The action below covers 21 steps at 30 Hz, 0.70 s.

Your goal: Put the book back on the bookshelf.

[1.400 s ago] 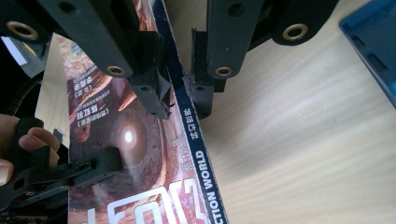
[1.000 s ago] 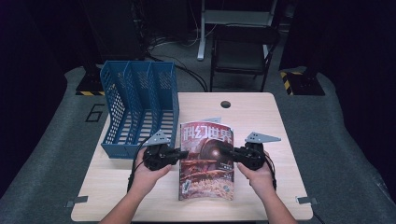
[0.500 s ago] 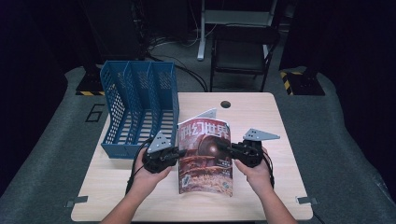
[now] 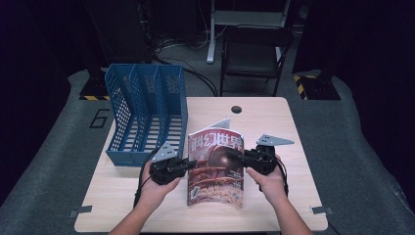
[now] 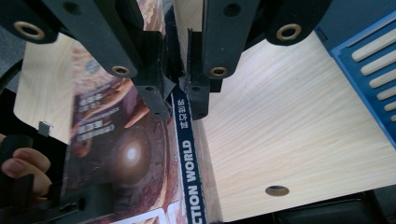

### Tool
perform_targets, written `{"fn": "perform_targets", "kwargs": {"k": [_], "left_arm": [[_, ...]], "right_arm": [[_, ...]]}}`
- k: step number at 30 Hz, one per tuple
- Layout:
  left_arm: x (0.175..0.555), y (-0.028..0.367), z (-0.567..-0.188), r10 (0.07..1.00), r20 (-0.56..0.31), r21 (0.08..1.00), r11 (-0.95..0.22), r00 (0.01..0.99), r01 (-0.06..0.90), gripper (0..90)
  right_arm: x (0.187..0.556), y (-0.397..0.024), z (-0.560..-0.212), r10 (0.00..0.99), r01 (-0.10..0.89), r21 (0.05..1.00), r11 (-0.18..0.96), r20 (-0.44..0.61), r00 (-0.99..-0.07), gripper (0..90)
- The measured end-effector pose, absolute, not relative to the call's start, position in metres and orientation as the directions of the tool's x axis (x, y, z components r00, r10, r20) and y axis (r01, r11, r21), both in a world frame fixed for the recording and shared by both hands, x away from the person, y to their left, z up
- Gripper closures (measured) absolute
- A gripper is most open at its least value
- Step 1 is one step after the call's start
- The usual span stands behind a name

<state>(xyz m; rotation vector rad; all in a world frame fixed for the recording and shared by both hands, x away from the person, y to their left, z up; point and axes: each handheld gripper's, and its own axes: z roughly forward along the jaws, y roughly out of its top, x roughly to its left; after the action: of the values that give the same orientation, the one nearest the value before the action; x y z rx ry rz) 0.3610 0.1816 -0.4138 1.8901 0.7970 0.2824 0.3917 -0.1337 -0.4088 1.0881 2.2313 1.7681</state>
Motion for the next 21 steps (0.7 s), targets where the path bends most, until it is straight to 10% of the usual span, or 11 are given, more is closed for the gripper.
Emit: {"fn": "perform_targets", "kwargs": {"k": [7,21], "left_arm": [[0.359,0.182,-0.412,0.611,-0.19,0.873,-0.254,0.768,0.417,80.9],[0.37,0.177,-0.406,0.634,-0.146,0.879,-0.27,0.76,0.394,80.8]], "right_arm": [[0.392,-0.138,-0.401,0.572,0.451,0.888,0.087,0.326,-0.753,87.1],[0.392,-0.137,-0.395,0.584,0.424,0.902,0.076,0.305,-0.752,87.0]]}}
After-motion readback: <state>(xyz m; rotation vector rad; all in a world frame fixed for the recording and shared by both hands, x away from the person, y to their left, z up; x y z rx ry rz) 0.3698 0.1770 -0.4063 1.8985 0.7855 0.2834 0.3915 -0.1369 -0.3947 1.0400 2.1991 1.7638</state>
